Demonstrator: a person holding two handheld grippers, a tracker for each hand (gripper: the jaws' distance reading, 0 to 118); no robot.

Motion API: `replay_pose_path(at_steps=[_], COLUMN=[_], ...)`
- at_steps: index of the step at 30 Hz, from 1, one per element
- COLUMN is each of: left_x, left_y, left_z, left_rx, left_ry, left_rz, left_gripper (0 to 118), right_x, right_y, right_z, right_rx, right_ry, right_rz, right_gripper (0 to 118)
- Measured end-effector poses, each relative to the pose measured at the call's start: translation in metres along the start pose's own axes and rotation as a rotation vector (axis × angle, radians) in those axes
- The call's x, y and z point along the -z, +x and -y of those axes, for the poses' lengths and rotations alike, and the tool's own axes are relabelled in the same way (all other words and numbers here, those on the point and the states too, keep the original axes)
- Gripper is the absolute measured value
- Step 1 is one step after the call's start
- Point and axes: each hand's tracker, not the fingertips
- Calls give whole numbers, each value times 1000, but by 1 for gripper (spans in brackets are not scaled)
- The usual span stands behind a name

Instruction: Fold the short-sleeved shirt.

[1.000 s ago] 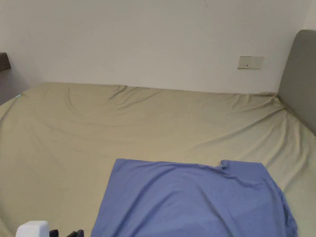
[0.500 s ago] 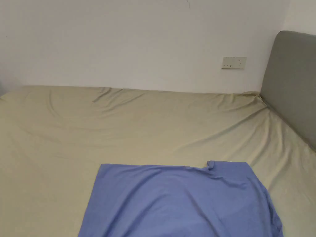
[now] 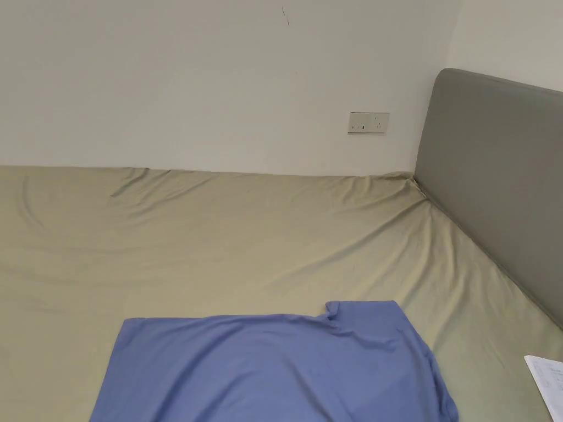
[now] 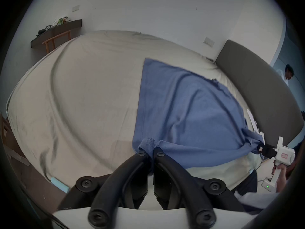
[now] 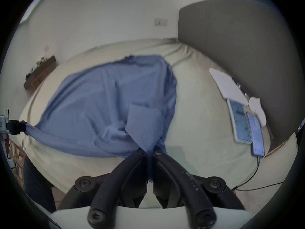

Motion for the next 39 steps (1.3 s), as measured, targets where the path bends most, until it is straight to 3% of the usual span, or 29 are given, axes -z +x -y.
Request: replay_pose_path(at_steps=[3,7,14,15,18,19,20,22,24,26,27,28,29,31,33,38,39], left_x=[2,34,153,161,163,156,141,107,70,37,24,13,4,-12,-21,1,9], left_y=[8,33,39,39,36,35,34,34,32,35,38,44,47,49,51,36,32], left_z=[-38,-88,-114,-113,-108,-107,-105,-100,-89,-74,-66,-57,-49,-33,-22,-11,-13], left_rx=[22,23,55,53,78,80,76,75,78,91,97,103,110,117,119,116,105], left_ry=[87,115,-83,-102,-52,-20,49,212,358,451,483,503,521,532,507,287,235], left_rz=[-8,-22,-122,-148,-216,-212,-188,-134,-101,-60,-46,-49,-67,-73,-2,-27,-37], left_gripper=[4,4,5,12,85,106,109,106,96,55,27,1,0,0,0,1,12], right_x=[8,34,150,157,162,156,146,117,82,47,31,19,-1,-18,-29,-41,-43], right_y=[28,12,2,0,-1,1,4,10,13,14,11,8,0,-6,-9,-9,-9], right_z=[-31,-85,-133,-132,-129,-127,-125,-119,-109,-97,-91,-86,-81,-70,-61,-41,-39], right_rx=[64,11,1,-17,-58,-62,-49,10,66,65,61,53,38,27,-4,31,30], right_ry=[86,115,-105,-105,-97,-73,-30,72,197,317,371,405,430,448,448,428,415], right_rz=[-52,-24,-2,10,52,58,52,2,-25,-46,-54,-59,-45,-5,-42,-49,-44], right_gripper=[7,7,8,10,55,63,63,64,72,58,40,10,2,1,1,1,1])
